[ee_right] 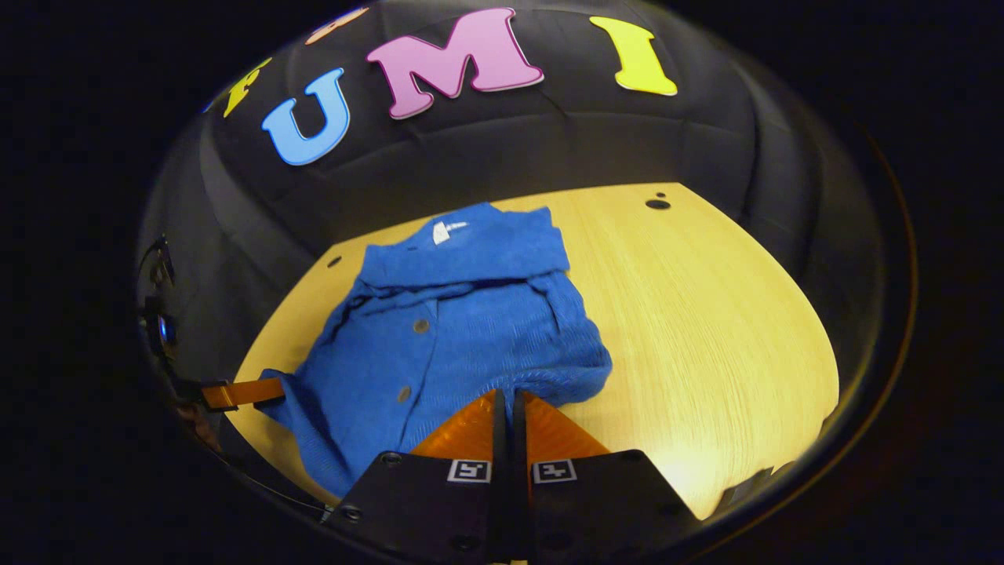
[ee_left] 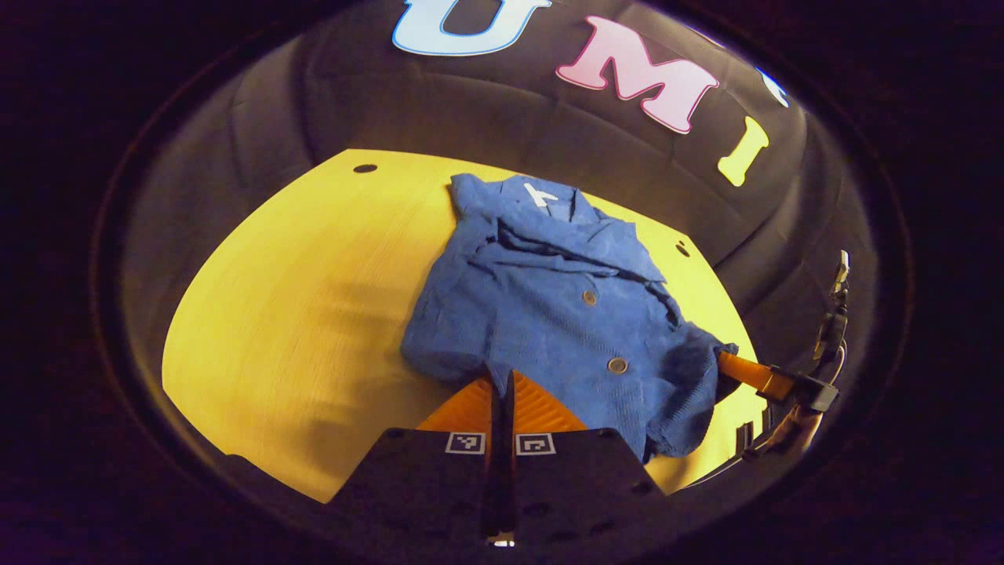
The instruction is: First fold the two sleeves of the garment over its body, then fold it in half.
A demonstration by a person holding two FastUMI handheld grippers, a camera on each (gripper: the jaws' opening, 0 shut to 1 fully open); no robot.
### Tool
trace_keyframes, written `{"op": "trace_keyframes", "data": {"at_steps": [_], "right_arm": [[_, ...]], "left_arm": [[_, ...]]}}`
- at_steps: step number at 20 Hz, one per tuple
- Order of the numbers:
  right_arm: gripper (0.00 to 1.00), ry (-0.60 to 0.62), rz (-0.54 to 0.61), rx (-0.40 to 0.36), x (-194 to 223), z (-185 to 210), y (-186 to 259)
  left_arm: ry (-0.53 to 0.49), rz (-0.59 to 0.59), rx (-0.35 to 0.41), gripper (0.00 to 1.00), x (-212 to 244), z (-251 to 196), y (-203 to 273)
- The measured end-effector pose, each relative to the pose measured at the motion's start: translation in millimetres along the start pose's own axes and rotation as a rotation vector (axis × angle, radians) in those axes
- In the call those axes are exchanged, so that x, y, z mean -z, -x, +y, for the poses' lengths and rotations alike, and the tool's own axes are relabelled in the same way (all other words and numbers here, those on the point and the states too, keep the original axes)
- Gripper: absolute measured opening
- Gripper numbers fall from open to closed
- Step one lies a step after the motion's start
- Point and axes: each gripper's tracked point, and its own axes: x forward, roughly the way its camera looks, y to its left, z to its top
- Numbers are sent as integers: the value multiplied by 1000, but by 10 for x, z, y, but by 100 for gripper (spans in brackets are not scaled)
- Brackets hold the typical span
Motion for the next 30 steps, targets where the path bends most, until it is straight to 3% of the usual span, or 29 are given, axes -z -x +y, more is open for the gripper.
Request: {"op": "trace_keyframes", "data": {"at_steps": [5, 12, 13, 14, 17, 21, 22, 23, 24, 26, 27, 28, 29, 30], "right_arm": [[5, 56, -139, -36, -928, 64, -477], [5, 90, -333, -34, -2135, 80, -1325], [13, 97, -360, -24, -2285, 67, -1484], [5, 104, -370, -15, -2397, 39, -1651], [5, 98, -382, -5, -2658, 10, -2124], [5, 115, -366, 68, -2785, -194, -2749], [8, 120, -370, 82, -2786, -245, -2856], [12, 124, -368, 112, -2773, -321, -2938], [26, 122, -359, 120, -2730, -344, -3001], [40, 122, -325, 119, -2627, -354, -2996], [59, 131, -325, 117, -2621, -350, -2967], [79, 142, -336, 123, -2644, -363, -2877], [99, 151, -355, 120, -2660, -358, -2786], [99, 159, -372, 120, -2677, -351, -2673]], "left_arm": [[-21, -180, 25, 0, -1055, -104, -280], [-58, -413, -1, 0, -2443, 93, -915], [-58, -436, -3, 0, -2588, 115, -1049], [-56, -459, -10, 0, -2737, 146, -1187], [-11, -580, -24, 0, -3171, 267, -1564], [89, -609, -55, 1, -3382, 622, -2153], [101, -590, -75, 5, -3361, 704, -2260], [106, -569, -84, 18, -3320, 732, -2359], [107, -548, -100, 25, -3230, 782, -2425], [87, -452, -142, 77, -3019, 763, -2409], [58, -458, -177, 84, -3001, 802, -2350], [29, -467, -199, 81, -3010, 824, -2345], [1, -483, -201, 85, -3033, 799, -2284], [-28, -506, -196, 85, -3024, 760, -2186]]}}
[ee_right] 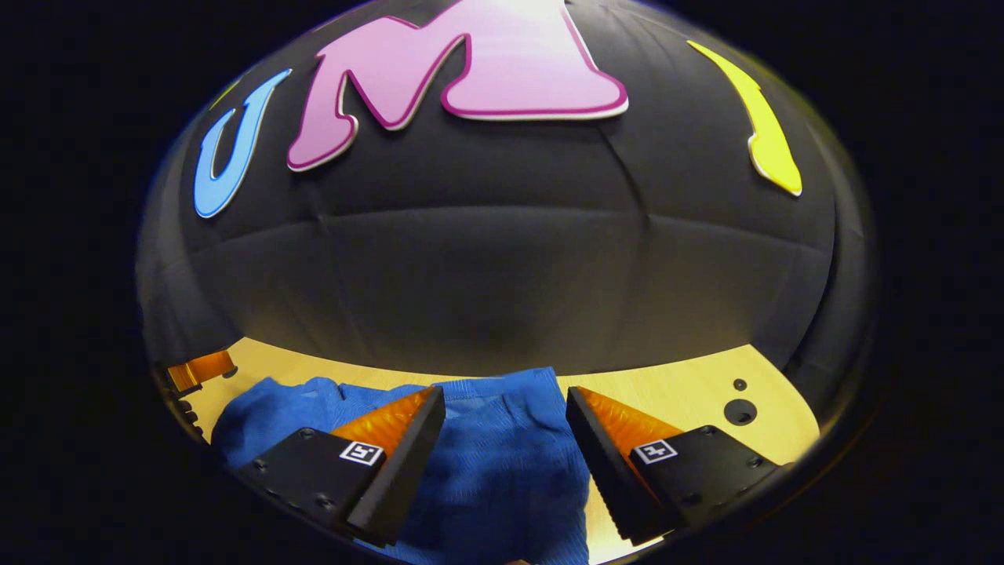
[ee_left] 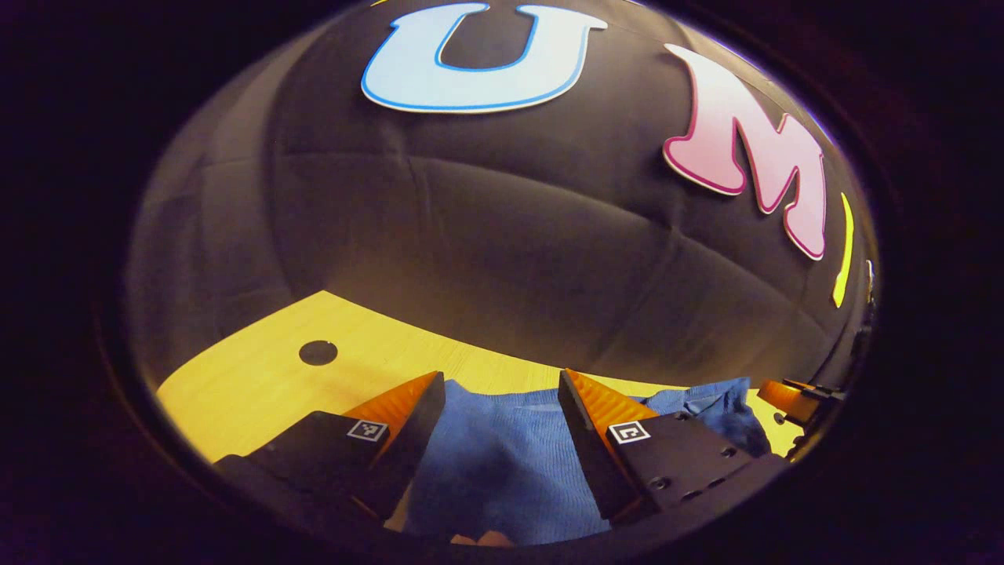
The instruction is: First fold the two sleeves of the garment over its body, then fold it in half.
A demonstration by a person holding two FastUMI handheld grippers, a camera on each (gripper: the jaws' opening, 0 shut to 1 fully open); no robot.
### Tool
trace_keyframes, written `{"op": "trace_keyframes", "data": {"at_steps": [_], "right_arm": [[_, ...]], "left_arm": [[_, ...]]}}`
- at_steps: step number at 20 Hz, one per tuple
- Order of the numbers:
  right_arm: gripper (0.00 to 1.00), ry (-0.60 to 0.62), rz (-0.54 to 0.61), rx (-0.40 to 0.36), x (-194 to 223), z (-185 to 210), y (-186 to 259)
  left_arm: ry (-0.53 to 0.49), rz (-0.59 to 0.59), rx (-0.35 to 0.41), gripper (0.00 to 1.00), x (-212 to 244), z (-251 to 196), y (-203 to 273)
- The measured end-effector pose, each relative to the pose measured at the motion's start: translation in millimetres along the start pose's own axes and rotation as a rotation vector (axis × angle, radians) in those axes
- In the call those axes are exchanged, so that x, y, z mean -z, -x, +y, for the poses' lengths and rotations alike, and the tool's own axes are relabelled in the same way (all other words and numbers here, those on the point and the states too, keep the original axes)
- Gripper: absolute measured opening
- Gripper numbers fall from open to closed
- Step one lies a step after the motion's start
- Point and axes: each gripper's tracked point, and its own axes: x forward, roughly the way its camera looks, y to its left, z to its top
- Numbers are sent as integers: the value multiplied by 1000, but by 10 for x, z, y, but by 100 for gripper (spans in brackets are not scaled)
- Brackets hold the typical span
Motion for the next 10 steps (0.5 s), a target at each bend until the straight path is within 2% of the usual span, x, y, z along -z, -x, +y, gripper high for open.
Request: {"op": "trace_keyframes", "data": {"at_steps": [6, 10], "right_arm": [[98, -8, -156, 6, -374, 58, 1009], [98, -72, -187, -8, -552, 245, 1826]], "left_arm": [[-160, -159, 95, 84, -341, -412, 1228], [-101, -290, 206, 83, -652, -769, 2287]]}}
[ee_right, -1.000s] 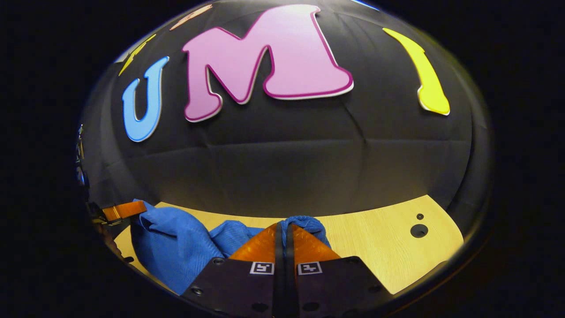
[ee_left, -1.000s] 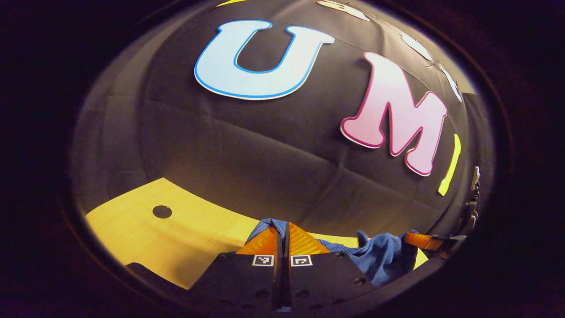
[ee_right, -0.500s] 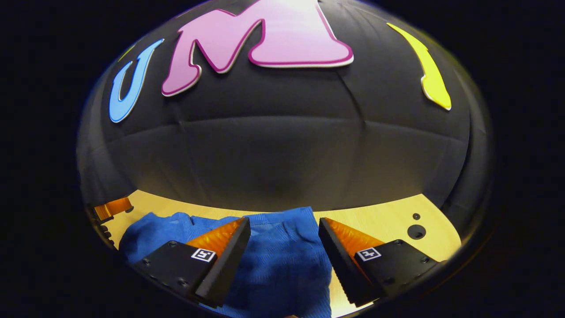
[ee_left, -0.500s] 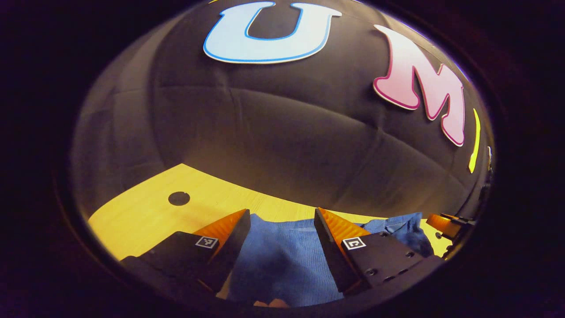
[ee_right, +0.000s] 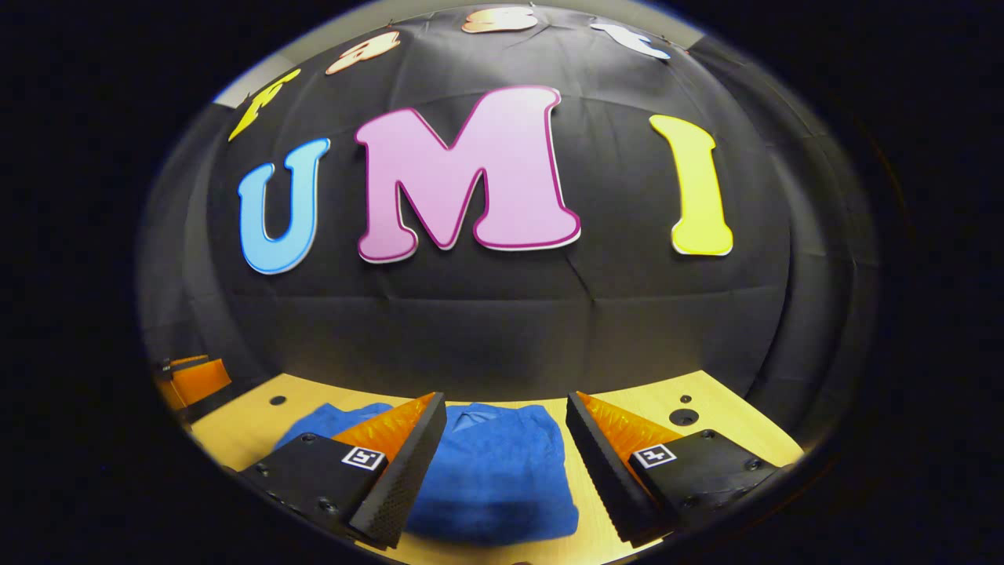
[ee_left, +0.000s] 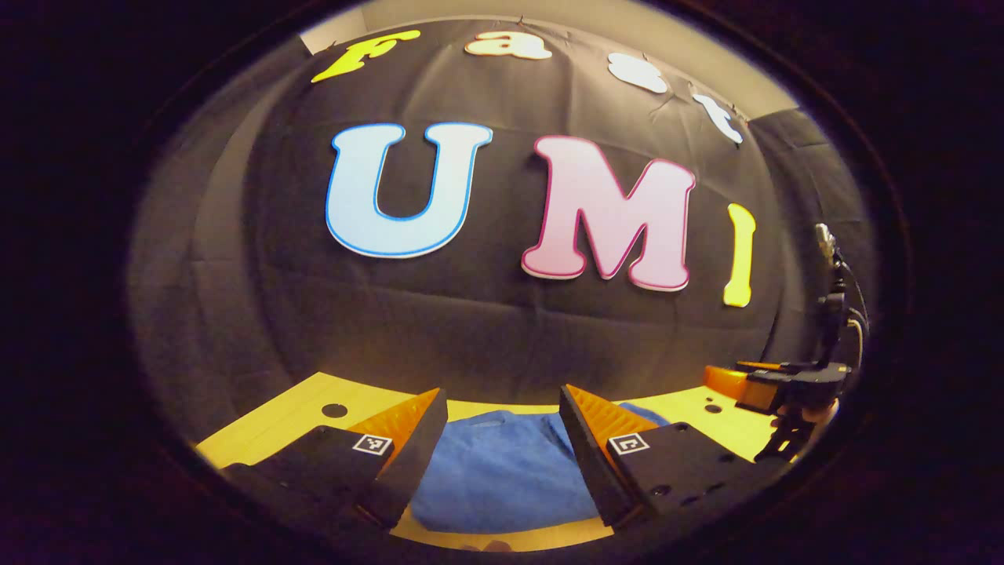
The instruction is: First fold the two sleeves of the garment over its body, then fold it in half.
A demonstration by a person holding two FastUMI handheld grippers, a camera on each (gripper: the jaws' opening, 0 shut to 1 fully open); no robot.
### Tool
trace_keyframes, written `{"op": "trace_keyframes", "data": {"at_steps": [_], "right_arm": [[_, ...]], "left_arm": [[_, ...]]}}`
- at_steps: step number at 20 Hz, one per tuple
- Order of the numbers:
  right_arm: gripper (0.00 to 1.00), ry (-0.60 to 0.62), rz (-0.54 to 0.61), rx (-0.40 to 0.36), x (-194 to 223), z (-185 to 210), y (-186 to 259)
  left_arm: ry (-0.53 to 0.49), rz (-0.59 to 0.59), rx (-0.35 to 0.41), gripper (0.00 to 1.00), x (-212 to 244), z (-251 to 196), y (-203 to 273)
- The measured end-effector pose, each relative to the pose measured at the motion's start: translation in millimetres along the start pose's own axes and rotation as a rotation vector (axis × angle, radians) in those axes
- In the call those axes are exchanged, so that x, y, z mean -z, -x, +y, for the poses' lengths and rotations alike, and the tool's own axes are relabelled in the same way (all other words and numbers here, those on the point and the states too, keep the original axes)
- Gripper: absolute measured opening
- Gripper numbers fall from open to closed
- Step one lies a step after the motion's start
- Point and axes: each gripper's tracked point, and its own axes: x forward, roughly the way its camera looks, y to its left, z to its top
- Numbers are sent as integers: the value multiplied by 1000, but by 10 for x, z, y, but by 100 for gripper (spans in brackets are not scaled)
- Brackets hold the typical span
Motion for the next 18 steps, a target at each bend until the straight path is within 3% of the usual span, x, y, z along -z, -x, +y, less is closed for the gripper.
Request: {"op": "trace_keyframes", "data": {"at_steps": [5, 9, 12, 15, 16, 18], "right_arm": [[98, -3, -136, 25, -731, 197, 988], [97, 58, -248, 72, -1257, 298, 1824], [97, 27, -371, 60, -1666, 445, 2450], [97, 25, -443, 87, -1797, 448, 3034], [100, 28, -447, 83, -1791, 481, 3190], [97, 58, -433, 54, -1722, 600, 3488]], "left_arm": [[-32, -93, 46, 81, -725, -137, 987], [-45, -135, 28, 81, -1220, -181, 1717], [-4, -125, 7, 82, -1244, -198, 2217], [24, -187, -35, 80, -1226, -244, 2697], [1, -209, -29, 82, -1231, -304, 2844], [-52, -241, -44, 82, -1274, -334, 3140]]}}
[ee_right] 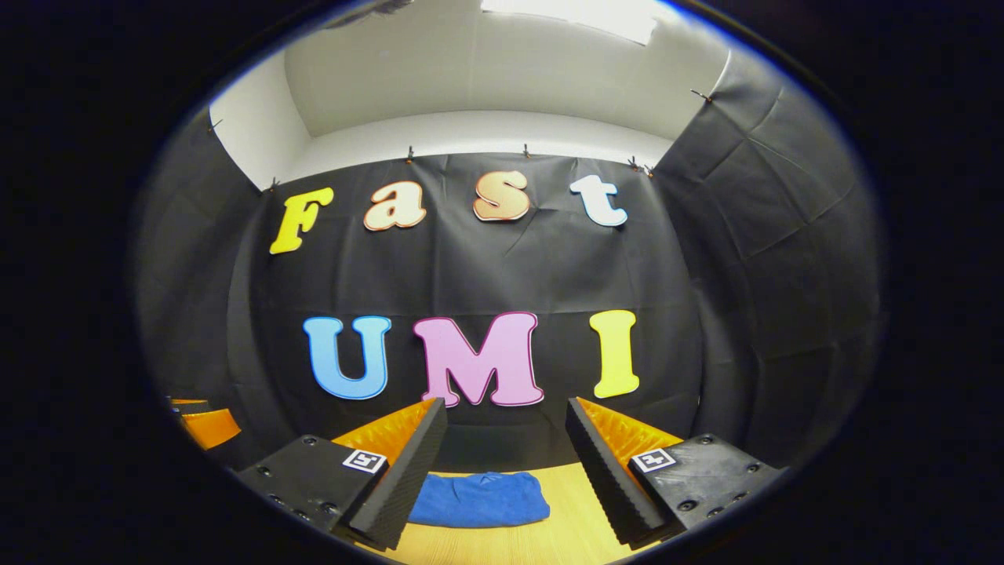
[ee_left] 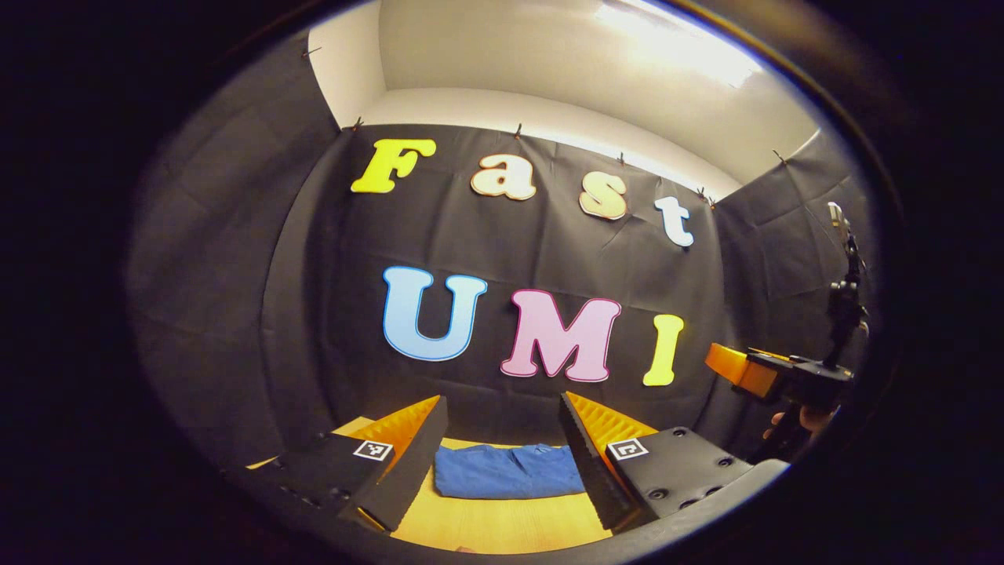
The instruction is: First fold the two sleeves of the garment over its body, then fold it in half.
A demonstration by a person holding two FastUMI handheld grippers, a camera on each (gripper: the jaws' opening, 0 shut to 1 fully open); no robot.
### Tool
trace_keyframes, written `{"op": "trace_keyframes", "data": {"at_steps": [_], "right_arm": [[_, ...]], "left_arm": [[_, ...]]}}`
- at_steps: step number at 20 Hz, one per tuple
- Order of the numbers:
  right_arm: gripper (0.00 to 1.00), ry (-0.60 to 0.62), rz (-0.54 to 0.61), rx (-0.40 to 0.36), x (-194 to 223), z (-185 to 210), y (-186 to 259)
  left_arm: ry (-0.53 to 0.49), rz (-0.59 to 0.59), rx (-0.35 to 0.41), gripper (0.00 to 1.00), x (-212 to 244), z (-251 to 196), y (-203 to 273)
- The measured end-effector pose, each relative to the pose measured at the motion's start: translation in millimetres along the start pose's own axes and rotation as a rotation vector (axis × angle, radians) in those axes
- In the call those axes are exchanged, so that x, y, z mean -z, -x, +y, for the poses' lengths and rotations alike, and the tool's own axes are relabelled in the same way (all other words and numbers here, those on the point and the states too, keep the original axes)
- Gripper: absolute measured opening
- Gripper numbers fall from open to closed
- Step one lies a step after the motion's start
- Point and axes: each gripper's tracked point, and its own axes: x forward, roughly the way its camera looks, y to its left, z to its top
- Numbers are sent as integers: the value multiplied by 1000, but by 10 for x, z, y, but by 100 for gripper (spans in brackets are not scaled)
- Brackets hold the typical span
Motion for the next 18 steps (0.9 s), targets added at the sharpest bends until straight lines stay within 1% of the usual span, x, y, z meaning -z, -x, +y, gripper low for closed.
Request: {"op": "trace_keyframes", "data": {"at_steps": [2, 3, 4, 5, 6, 7, 9, 10, 11, 13, 14, 16, 18], "right_arm": [[96, 51, 32, -21, 25, -4, 288], [97, 68, 46, -35, 18, 37, 418], [97, 80, 54, -47, 11, 60, 526], [100, 91, 49, -56, -20, 82, 621], [97, 100, 33, -61, -71, 95, 697], [97, 111, 13, -71, -116, 138, 736], [97, 127, -10, -94, -161, 241, 741], [97, 124, -17, -105, -205, 294, 717], [97, 112, -25, -114, -259, 344, 694], [94, 91, -51, -124, -393, 404, 656], [96, 90, -60, -129, -437, 432, 653], [96, 98, -68, -137, -462, 450, 674], [94, 103, -65, -145, -437, 483, 725]], "left_arm": [[-49, -16, 41, 81, -95, -104, 181], [-71, -27, 41, 81, -149, -97, 245], [-78, -35, 28, 83, -187, -44, 300], [-70, -39, 28, 82, -228, -60, 311], [-55, -45, 30, 83, -216, -93, 276], [-46, -48, 23, 81, -226, -84, 271], [-44, -59, -4, 84, -254, -53, 287], [-47, -68, -1, 84, -272, -65, 317], [-54, -75, 3, 81, -297, -64, 342], [-70, -88, 7, 83, -348, -56, 384], [-73, -90, -2, 81, -367, -47, 403], [-39, -89, -10, 83, -294, 263, 601], [-9, -90, -16, 81, -289, 389, 672]]}}
